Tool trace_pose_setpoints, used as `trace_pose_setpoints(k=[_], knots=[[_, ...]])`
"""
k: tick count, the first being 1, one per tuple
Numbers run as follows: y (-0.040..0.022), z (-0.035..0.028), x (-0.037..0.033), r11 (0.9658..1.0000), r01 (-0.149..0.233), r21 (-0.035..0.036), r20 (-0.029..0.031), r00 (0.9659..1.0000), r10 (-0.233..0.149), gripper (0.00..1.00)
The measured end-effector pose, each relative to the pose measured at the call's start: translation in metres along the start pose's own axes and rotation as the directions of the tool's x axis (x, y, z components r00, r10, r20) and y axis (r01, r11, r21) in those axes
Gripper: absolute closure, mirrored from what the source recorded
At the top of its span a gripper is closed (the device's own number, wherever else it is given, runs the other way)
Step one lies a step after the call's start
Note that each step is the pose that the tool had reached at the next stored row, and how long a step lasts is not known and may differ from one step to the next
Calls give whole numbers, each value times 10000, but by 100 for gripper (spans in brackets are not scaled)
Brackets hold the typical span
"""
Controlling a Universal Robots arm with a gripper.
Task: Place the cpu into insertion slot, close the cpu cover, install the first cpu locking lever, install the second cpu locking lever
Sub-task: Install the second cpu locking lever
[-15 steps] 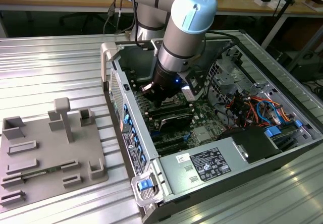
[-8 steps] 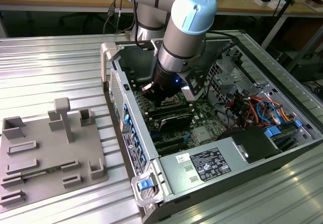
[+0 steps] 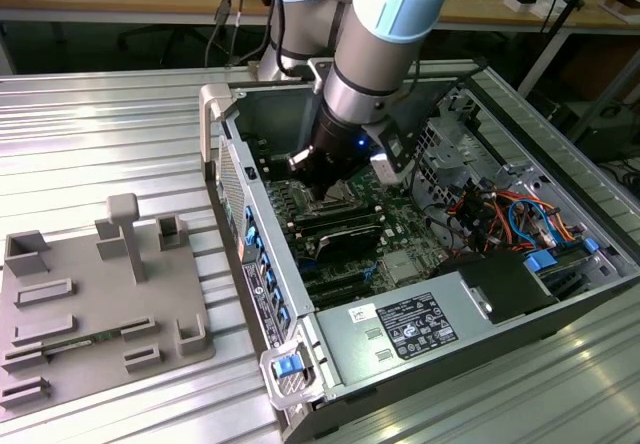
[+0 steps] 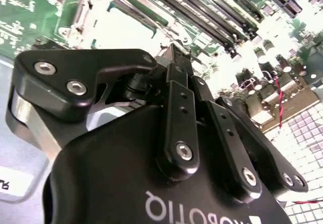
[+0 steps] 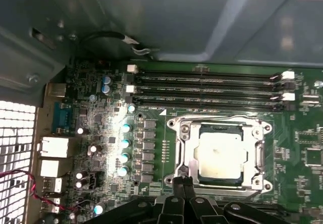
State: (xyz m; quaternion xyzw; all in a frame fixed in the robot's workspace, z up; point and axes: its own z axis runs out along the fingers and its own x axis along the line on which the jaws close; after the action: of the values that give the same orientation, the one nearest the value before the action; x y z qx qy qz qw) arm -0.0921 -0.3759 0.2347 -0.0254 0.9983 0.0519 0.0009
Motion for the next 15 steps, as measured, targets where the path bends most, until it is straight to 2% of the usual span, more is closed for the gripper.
trace_pose_setpoints(k=[4, 7, 9, 11, 12, 15], knots=[[39, -33, -57, 10000, -1, 1, 0, 10000, 1, 89], [41, -47, -136, 10000, -2, 2, -2, 10000, 2, 89], [42, -80, -179, 10000, -2, 1, 0, 10000, 2, 89], [49, -153, -193, 10000, -3, 2, 0, 10000, 3, 89], [48, -172, -200, 10000, -19, 1, -4, 10000, 19, 89], [-16, -183, -205, 10000, -50, 0, -34, 10000, 50, 89]])
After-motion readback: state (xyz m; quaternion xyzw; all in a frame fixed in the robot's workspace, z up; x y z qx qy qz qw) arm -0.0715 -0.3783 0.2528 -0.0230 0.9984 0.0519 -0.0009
